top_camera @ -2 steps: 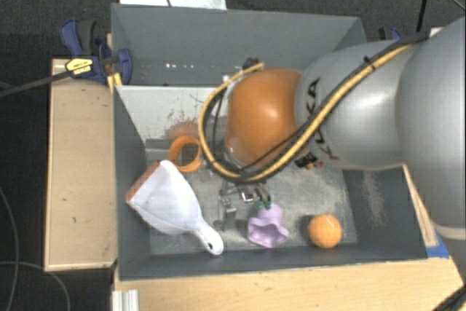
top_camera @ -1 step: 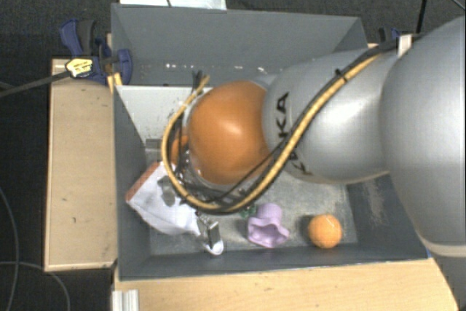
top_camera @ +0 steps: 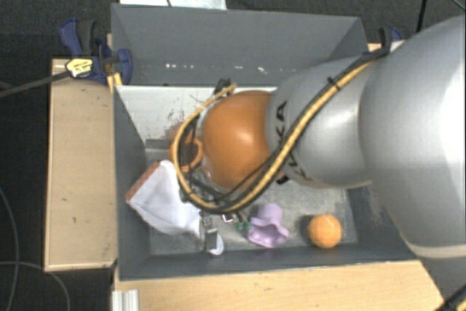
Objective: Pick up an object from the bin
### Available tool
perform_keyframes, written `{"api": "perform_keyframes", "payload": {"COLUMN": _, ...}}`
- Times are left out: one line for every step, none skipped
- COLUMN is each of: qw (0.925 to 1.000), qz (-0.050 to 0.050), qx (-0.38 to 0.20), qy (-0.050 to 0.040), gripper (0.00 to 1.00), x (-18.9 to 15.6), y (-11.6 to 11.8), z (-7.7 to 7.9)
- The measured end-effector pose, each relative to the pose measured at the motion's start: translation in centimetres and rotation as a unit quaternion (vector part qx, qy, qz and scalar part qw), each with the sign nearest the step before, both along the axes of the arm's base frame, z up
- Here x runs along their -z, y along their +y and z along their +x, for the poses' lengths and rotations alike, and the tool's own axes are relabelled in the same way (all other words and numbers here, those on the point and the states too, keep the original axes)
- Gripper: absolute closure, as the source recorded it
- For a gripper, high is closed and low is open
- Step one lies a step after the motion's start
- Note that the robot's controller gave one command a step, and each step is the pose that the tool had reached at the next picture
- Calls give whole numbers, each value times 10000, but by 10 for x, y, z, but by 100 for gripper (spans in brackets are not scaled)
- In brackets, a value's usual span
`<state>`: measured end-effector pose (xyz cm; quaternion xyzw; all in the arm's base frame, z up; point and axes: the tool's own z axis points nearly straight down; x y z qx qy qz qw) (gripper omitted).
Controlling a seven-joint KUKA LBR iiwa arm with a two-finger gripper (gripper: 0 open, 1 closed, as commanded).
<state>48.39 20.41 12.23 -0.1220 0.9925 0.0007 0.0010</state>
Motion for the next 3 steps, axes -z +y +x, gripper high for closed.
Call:
{"api": "perform_keyframes", "payload": {"qw": 10000, "qz": -7, "qx": 18, "qy": 7, "gripper": 0, "x": 16, "y": -5, "z": 9}}
{"api": "perform_keyframes", "payload": {"qw": 9922, "qz": -1, "qx": 1249, "qy": 1, "gripper": 100, "x": 49, "y": -43, "z": -5}}
{"api": "perform_keyframes", "payload": {"qw": 9918, "qz": 2, "qx": 1278, "qy": -4, "gripper": 100, "x": 52, "y": -46, "z": -6}}
